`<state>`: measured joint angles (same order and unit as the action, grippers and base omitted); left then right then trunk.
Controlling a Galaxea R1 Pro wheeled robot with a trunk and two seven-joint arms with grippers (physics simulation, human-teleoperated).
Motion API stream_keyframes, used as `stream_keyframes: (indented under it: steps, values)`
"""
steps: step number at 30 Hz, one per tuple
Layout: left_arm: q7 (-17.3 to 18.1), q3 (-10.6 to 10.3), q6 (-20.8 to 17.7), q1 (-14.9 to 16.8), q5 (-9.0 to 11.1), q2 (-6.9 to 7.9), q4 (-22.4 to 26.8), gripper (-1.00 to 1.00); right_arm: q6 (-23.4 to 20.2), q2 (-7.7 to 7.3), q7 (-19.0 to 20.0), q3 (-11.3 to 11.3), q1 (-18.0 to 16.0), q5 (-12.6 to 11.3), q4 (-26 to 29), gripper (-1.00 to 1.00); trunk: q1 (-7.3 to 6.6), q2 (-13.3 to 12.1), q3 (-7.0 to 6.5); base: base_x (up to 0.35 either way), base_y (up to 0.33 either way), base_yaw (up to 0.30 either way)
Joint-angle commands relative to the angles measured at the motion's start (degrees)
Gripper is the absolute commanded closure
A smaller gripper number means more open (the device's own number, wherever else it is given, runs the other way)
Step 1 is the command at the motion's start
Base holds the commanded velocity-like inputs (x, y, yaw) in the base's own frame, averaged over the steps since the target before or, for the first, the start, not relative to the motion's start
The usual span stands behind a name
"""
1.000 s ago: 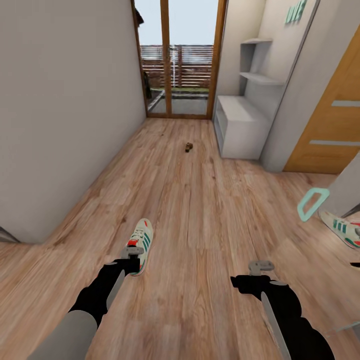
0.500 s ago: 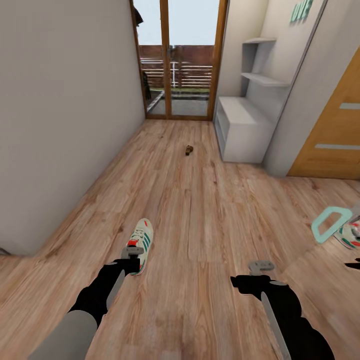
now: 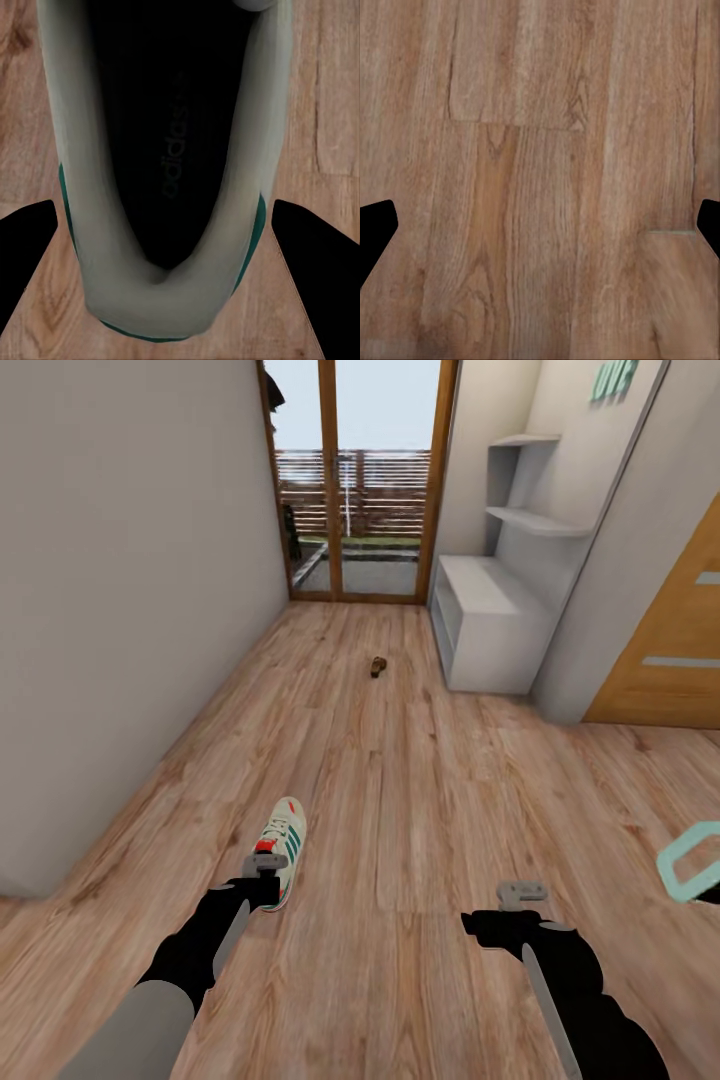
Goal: Pick up the two gym shoes and the two sandals from the corridor floor and place them onto the hallstand (shoe rack) in the corridor, making sure they are on the rack and not on the floor. Arrange them so the two gym shoes are next to each other and the two sandals are next to each other.
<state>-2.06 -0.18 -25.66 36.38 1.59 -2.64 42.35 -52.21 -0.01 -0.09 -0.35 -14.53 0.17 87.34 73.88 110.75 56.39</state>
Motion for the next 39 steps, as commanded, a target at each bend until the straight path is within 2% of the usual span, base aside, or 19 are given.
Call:
stream_keyframes:
  steps: [1, 15, 39]
  values:
    - [0.1, 0.0, 0.0, 0.0, 0.0, 0.0, 0.0, 1.0, 0.0, 0.0, 0.0, 0.0, 0.0, 0.0, 0.0, -1.0, 0.0, 0.0, 0.0, 0.271, -0.073, 0.0]
    - [0.1, 0.0, 0.0, 0.0, 0.0, 0.0, 0.0, 1.0, 0.0, -0.02, 0.0, 0.0, 0.0, 0.0, 0.0, -1.0, 0.0, 0.0, 0.0, 0.271, -0.073, 0.0]
    - [0.1, 0.0, 0.0, 0.0, 0.0, 0.0, 0.0, 1.0, 0.0, 0.01, 0.0, 0.0, 0.0, 0.0, 0.0, -1.0, 0.0, 0.0, 0.0, 0.271, -0.002, 0.0]
